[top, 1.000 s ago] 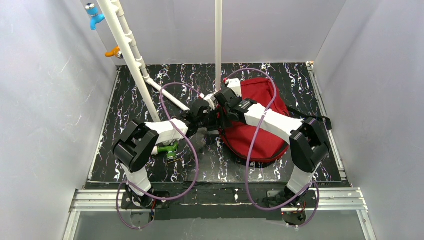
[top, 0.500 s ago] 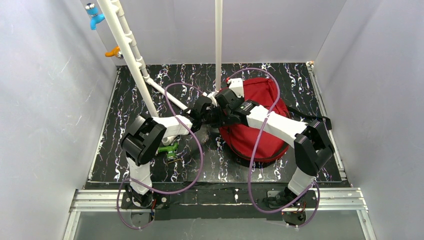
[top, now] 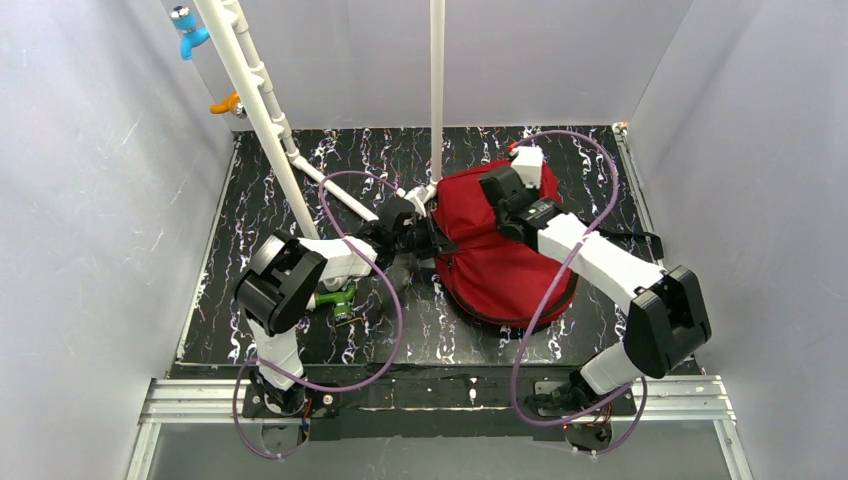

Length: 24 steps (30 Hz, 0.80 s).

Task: Pack the student bag
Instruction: Zip the student bag at the center of the board.

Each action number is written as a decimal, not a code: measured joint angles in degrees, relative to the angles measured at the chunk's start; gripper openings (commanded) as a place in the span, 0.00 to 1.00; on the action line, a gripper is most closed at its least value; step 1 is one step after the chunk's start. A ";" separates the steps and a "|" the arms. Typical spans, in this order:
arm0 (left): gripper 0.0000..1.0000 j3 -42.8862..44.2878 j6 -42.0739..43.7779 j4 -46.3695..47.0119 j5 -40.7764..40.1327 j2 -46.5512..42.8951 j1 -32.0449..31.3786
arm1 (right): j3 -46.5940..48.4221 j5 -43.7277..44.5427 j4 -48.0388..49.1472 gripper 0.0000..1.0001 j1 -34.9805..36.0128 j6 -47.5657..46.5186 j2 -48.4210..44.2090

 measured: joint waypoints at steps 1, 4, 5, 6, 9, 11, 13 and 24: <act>0.00 -0.33 0.00 0.24 0.00 -0.07 0.07 | -0.44 -0.22 0.00 0.01 -2.08 -0.15 -0.70; 0.00 -1.11 -0.04 0.74 0.00 -0.35 0.26 | -1.53 -1.68 0.44 0.01 -6.34 -0.72 -2.29; 0.00 -1.25 -0.02 0.79 0.02 -0.52 0.31 | -2.19 -2.71 0.90 0.01 -8.28 -0.90 -2.91; 0.00 -1.33 0.00 0.90 0.04 -0.63 0.33 | -2.93 -3.67 1.49 0.01 -10.36 -1.05 -3.45; 0.00 -1.40 0.02 1.22 0.13 -0.70 0.33 | -4.57 -6.67 2.45 0.01 -15.65 -1.14 -4.07; 0.00 -1.40 0.02 1.49 0.37 -0.70 0.33 | -5.05 -9.11 2.73 0.01 -18.03 -1.09 -3.98; 0.03 -1.29 0.04 1.64 0.72 -0.70 0.33 | -5.14 -11.47 2.93 0.01 -19.67 -1.14 -3.76; 0.44 -0.02 2.32 -3.39 5.01 -2.05 1.31 | -0.76 -16.65 -2.82 0.66 -22.77 -6.14 -4.79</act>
